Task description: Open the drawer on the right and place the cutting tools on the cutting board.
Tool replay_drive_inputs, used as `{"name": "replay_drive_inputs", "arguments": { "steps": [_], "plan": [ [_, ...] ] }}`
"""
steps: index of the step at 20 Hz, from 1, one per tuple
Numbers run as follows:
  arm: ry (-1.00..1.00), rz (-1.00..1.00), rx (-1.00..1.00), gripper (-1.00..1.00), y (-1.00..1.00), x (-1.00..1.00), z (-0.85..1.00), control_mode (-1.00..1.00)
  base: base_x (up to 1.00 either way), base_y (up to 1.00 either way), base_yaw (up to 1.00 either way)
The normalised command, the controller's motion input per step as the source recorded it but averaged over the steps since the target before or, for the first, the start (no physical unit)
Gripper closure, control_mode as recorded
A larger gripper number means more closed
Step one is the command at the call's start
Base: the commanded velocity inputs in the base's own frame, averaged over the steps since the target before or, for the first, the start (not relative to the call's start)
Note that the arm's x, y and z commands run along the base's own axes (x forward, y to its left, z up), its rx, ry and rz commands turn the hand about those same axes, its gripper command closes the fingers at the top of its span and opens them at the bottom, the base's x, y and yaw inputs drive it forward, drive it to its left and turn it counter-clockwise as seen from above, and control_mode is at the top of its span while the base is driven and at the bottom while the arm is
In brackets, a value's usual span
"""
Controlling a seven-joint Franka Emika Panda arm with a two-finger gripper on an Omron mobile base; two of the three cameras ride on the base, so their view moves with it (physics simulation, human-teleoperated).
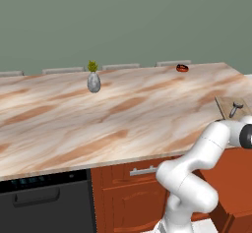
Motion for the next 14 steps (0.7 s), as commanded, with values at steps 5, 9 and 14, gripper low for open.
{"name": "replay_drive_inputs", "arguments": {
  "steps": [5,9,14],
  "plan": [
    [0.00,0.01,0.01,-1.00,-0.08,-0.05,-0.27,-1.00,0.00,0.00,0.00],
    [0.00,0.00,0.00,1.00,0.00,-0.05,-0.01,-1.00,0.00,0.00,0.00],
    [-0.10,0.00,0.00,1.00,0.00,-0.49,0.00,-1.00,0.00,0.00,0.00]
  ]
}}
